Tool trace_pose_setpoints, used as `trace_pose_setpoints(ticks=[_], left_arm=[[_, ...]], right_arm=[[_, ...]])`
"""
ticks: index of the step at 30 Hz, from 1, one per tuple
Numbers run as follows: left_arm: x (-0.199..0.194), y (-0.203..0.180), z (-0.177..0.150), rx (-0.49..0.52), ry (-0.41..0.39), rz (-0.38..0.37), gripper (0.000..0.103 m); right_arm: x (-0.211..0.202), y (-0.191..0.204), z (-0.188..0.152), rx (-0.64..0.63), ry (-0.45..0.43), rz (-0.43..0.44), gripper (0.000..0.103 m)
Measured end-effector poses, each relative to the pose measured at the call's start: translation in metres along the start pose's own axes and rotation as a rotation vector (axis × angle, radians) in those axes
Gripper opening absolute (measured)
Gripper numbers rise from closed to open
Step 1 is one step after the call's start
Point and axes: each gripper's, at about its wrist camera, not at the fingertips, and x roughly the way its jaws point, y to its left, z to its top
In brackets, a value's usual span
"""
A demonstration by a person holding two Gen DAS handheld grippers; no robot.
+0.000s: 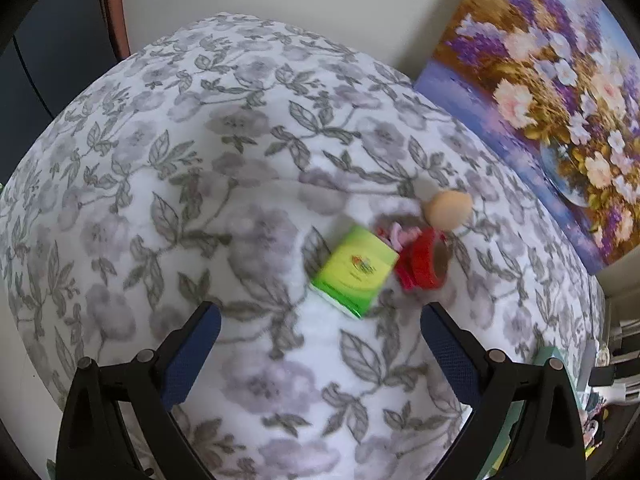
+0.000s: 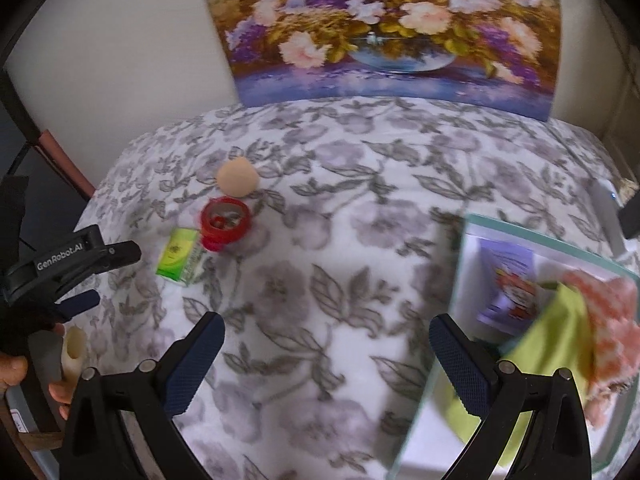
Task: Organize soft objects
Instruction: 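Move both tools back toward the green tissue pack and red tape roll, then grasp the green tissue pack with the left tool while the right grasps the red tape roll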
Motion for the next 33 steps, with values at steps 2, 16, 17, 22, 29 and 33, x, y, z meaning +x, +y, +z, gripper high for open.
trace_pose_setpoints(ticks=[2,16,17,22,29,33], left_arm=[[0.003,0.003,0.005,-0.007,-0.007,-0.004,0.100],[0.057,0.004,0.008,-0.001,0.029,-0.035,0.100],[0.060,0.002,0.007,0.005,0.029,-0.044,0.100],[0.066,-0.008,0.006,0.057,0.011,-0.053,0.100],[0.077,-0.010,0.007,0.042,0.007,-0.067,0.094],[0.082,-0.014,0.008,0.056,0.012,-0.053,0.081]], right_arm=[[0.008,0.007,0.004,-0.005,0.003,0.019,0.103],[0.065,0.034,0.030,-0.038,0.007,0.035,0.103],[0.069,0.033,0.031,-0.035,0.008,0.035,0.103],[0.085,0.028,0.039,-0.010,0.013,0.054,0.103],[0.100,0.019,0.050,0.030,0.020,0.068,0.103],[0.105,0.020,0.056,0.035,0.022,0.078,0.102]])
